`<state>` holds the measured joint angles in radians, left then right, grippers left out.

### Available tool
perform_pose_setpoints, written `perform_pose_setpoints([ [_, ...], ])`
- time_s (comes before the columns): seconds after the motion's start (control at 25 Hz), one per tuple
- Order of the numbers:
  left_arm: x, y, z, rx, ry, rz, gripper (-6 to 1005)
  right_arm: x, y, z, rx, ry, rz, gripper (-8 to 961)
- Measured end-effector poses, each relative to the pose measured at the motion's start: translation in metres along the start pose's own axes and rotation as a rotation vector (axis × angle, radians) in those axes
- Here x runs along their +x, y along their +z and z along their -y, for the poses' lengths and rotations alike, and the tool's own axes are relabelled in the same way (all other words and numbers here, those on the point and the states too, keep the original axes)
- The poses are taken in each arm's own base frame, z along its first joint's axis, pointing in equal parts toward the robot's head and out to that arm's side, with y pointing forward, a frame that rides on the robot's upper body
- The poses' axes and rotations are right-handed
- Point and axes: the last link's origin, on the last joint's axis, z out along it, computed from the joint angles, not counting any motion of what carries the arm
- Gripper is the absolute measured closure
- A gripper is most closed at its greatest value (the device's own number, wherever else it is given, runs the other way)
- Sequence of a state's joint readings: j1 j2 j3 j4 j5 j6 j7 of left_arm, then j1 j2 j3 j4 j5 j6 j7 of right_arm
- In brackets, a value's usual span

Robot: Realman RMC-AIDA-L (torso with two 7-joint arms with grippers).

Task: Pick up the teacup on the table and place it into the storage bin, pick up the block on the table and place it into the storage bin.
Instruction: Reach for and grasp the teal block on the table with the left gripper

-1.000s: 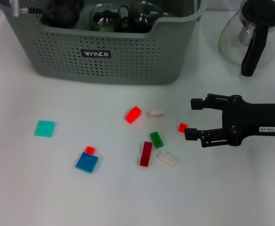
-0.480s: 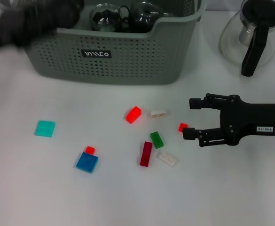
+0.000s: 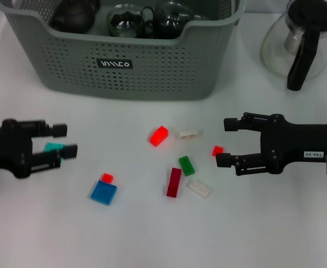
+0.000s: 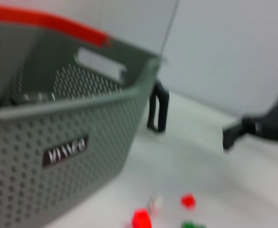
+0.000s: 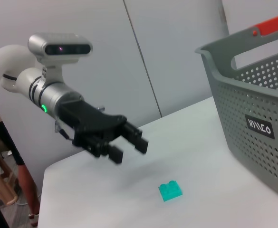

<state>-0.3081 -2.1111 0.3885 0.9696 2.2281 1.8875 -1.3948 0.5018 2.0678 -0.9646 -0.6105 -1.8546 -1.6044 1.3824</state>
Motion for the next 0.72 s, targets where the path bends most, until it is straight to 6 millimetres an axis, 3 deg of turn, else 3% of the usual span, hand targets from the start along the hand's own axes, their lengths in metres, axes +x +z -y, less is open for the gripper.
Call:
perform_pose_setpoints([
  [0.72,-0.020,0.001,0.019,0.140,0.098,0.134,410,-0.001,-0.001,0.001,0.004,0.002,0.003,-2],
])
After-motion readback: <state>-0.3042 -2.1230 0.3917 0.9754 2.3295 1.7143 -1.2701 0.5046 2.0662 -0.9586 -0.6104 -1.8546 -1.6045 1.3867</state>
